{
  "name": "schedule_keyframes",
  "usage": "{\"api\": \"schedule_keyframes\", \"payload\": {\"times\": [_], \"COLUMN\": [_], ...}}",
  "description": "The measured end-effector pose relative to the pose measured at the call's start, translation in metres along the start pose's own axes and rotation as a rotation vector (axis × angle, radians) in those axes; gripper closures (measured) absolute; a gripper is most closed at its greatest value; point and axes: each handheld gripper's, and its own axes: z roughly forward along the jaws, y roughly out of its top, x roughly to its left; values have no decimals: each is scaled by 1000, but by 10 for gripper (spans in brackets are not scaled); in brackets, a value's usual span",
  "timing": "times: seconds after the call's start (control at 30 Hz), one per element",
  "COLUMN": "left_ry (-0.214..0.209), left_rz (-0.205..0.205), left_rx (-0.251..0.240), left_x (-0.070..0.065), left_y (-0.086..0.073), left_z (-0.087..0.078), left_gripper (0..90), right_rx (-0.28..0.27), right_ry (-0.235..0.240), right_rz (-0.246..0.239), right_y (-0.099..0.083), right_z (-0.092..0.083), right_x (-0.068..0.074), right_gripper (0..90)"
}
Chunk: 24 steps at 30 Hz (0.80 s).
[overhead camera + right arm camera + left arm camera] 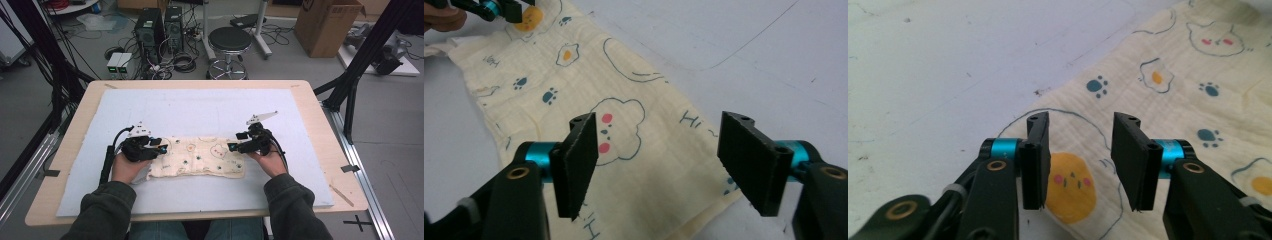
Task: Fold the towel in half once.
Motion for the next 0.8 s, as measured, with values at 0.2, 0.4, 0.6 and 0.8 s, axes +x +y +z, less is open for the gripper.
{"api": "schedule_keyframes", "payload": {"times": [0.2, 0.4, 0.6, 0.8], "left_ry": [-18, -19, -26, -35], "left_rz": [-19, -21, -38, -36], "left_rx": [-18, -23, -33, -39], "left_x": [0, 0, -1, -1], "left_y": [1, 2, 2, 3], "left_z": [-6, -13, -16, -19], "left_gripper": [515, 472, 437, 419], "right_rx": [-17, -42, -45, -46], "right_ry": [-17, -17, -17, -18], "right_rz": [2, 12, -1, -7], "right_y": [-3, -3, -3, -3], "right_z": [-4, -8, -10, -11], "right_x": [4, 8, 11, 12], "right_gripper": [238, 205, 192, 190]}}
